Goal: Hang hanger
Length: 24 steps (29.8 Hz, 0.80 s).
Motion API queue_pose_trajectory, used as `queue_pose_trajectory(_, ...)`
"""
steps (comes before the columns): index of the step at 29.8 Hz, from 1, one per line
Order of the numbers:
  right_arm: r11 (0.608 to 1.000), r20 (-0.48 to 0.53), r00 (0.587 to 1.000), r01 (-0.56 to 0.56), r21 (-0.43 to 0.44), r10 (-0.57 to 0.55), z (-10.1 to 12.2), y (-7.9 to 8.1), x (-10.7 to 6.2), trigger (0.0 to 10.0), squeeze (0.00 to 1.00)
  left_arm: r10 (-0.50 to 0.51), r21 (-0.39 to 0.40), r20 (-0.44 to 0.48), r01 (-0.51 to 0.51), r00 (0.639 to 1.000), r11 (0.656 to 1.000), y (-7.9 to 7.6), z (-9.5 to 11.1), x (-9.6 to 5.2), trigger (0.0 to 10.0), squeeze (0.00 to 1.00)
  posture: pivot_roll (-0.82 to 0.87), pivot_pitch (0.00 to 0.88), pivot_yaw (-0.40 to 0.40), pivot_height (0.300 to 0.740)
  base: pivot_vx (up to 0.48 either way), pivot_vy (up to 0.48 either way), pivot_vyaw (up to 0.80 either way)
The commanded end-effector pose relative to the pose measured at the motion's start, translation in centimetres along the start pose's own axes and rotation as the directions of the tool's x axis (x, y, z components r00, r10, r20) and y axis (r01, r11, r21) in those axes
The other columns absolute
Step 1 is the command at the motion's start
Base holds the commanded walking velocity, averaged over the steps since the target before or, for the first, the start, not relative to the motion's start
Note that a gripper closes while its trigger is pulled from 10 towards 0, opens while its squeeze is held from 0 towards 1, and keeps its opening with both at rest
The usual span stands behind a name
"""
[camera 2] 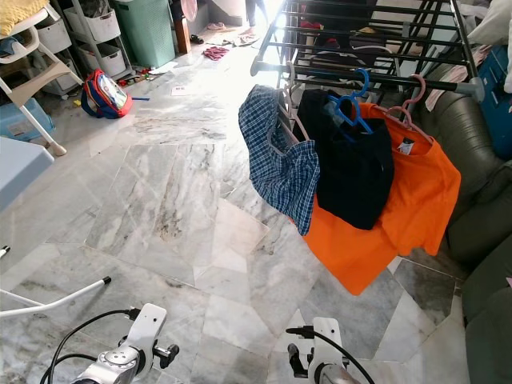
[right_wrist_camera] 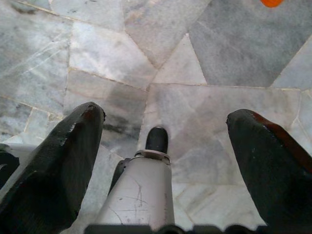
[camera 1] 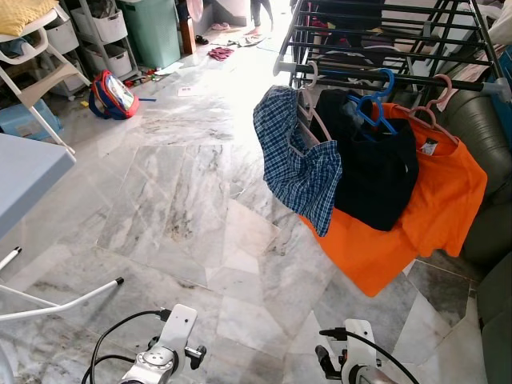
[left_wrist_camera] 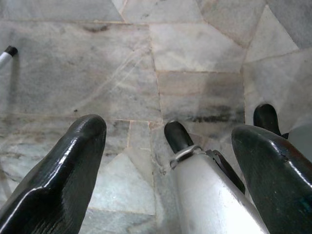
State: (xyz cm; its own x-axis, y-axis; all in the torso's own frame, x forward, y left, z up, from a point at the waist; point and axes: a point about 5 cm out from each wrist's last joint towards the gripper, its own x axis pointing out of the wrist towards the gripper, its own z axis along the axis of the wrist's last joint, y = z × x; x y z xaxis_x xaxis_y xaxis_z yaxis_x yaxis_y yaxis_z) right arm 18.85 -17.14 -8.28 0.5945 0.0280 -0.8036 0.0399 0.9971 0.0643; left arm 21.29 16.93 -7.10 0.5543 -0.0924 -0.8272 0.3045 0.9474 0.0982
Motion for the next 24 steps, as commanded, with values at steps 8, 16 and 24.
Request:
queue_pose_trajectory(8,0.999,-0.016,0.999,0.03,0.036,-0.029,-0.43,-0.56,-0.11,10.0,0.0,0.018,-0.003,-0.007,-0.018,1.0,1.0,0.31,-0.1,-0.04,10.0,0.0,-0.05,0.04,0.009,0.74,0.0,0.0,0.0)
queue_pose_trajectory(16,0.999,-0.016,0.999,0.03,0.036,-0.029,-0.43,-0.56,-0.11,10.0,0.0,0.018,-0.003,-0.007,-0.018,1.0,1.0,0.31,-0.1,-0.04,10.0,0.0,-0.05,0.04,0.009,0.74,0.0,0.0,0.0)
queue_pose_trajectory(24,0.999,-0.016,0.999,0.03,0.036,-0.029,-0.43,-0.56,-0.11,10.0,0.0,0.018,-0.003,-0.007,-0.018,1.0,1.0,0.31,-0.1,-0.04,10.0,0.0,-0.05,0.04,0.009,0.74,0.0,0.0,0.0)
